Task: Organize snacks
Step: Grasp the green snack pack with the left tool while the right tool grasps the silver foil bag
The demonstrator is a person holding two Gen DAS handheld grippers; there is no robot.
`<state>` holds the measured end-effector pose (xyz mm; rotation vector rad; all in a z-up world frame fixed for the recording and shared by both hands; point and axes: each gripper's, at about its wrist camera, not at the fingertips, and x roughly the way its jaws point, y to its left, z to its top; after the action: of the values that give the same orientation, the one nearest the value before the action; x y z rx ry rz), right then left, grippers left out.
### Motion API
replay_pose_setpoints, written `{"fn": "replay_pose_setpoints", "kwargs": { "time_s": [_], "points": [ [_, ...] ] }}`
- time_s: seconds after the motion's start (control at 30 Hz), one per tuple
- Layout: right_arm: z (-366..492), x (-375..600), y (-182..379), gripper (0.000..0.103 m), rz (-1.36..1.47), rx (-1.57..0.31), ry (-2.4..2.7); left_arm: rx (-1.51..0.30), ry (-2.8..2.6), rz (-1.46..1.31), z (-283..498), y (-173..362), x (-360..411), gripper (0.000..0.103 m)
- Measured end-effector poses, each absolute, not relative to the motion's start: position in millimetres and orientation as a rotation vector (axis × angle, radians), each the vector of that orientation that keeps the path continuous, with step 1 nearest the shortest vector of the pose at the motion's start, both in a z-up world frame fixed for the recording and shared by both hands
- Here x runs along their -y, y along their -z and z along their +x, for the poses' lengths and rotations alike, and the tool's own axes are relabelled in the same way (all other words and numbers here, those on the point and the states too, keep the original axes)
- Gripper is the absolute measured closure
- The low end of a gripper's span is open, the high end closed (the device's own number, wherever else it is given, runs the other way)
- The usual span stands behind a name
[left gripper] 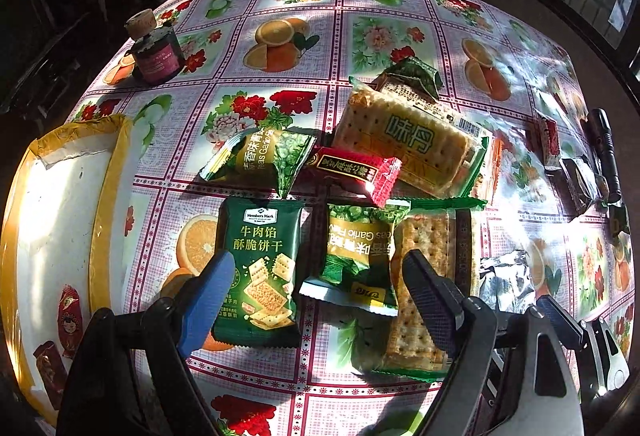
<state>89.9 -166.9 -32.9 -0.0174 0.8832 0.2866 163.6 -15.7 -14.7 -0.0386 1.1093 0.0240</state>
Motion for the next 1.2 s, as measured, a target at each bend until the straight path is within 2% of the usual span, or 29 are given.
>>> {"fn": "replay_pose_setpoints", "kwargs": {
  "time_s": [0.07, 0.2, 0.27, 0.37, 0.43, 0.9, 1.2],
  "points": [
    [91.9, 167.0, 34.0, 0.036, -0.019, -0.885, -0.286, -1.124, -0.019, -0.04, 169.7, 20.0, 17.9, 0.018],
    [94.5, 169.9, 36.7, 0.038, -0.011, -0.887, -0.285, -1.114, -0.003, -0.045, 176.0, 21.4, 21.1, 0.018],
    [95.7, 172.4, 36.7, 0.041, -0.003, -0.888, -0.284, -1.107, 0.013, -0.036, 177.5, 20.7, 25.4, 0.021],
    [95.3, 177.7, 35.1, 0.046, 0.005, -0.88, -0.27, -1.087, 0.056, -0.006, 175.7, 16.6, 37.2, 0.045],
    [95.1, 183.1, 34.3, 0.046, 0.016, -0.882, -0.262, -1.084, 0.062, 0.029, 173.7, 15.0, 44.8, 0.069],
    [65.2, 218.9, 12.0, 0.047, 0.146, -0.833, -0.255, -1.081, 0.102, -0.071, 132.1, 4.5, 21.2, 0.073],
    [41.2, 194.5, -9.2, 0.047, 0.153, -0.791, -0.344, -1.007, 0.026, -0.101, 80.6, -24.5, -17.7, 0.073]
  ]
}}
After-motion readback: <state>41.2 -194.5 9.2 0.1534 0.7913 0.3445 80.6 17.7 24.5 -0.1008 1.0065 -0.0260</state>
